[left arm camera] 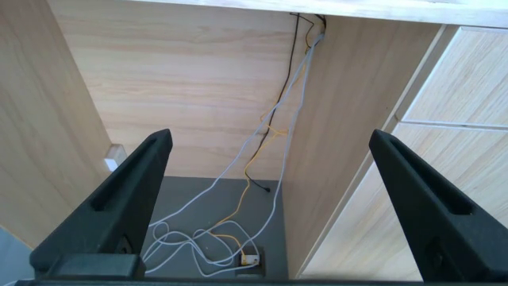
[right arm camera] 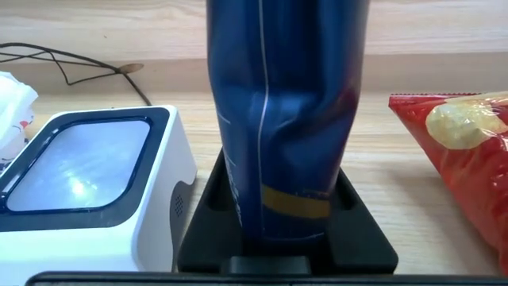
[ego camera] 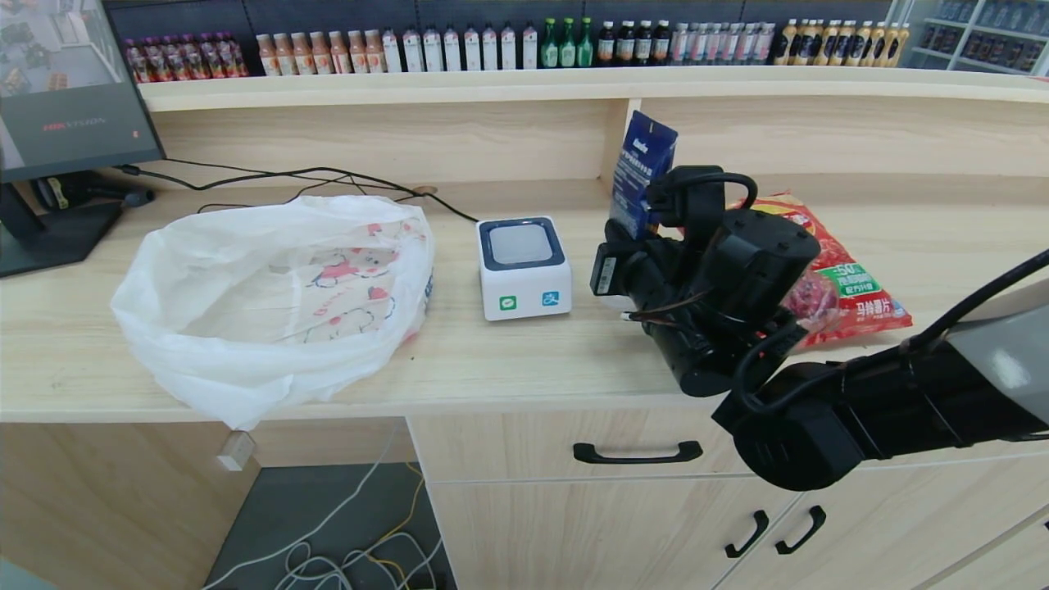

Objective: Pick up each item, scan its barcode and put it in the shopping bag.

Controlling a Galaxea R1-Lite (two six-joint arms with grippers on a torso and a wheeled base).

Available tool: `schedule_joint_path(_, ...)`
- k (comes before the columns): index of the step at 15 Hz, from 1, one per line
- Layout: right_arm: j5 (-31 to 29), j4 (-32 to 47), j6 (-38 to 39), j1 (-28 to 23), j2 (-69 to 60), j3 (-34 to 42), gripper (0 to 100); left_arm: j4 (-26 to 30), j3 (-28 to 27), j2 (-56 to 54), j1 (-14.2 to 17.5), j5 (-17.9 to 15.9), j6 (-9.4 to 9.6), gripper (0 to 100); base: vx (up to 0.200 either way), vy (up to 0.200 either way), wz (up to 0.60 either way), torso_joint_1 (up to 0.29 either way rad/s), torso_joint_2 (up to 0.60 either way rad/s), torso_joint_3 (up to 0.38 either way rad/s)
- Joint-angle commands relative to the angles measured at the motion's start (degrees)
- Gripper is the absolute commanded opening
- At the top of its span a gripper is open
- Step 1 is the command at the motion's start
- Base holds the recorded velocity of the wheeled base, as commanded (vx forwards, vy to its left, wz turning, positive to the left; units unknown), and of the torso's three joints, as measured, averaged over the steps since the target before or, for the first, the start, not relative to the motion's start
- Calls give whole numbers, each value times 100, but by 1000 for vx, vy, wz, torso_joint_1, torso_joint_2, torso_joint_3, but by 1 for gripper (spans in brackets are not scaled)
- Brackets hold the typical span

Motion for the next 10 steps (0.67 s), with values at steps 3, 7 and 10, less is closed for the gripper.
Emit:
schedule_joint_path(3, -8, 0, -21, 72, -247, 29, 0, 0, 0, -2, -6, 1, -1, 100, 0, 0, 0, 0, 0, 0)
schedule_joint_path(7, -52, 0, -92, 512, -845, 565, 0, 0, 0, -2, 2, 1, -1, 100, 0, 0, 0, 0, 0, 0)
schedule_joint_path(10, -113, -106, -162, 977, -1214, 1251, 0, 0, 0, -2, 2, 1, -1, 100, 0, 0, 0, 0, 0, 0)
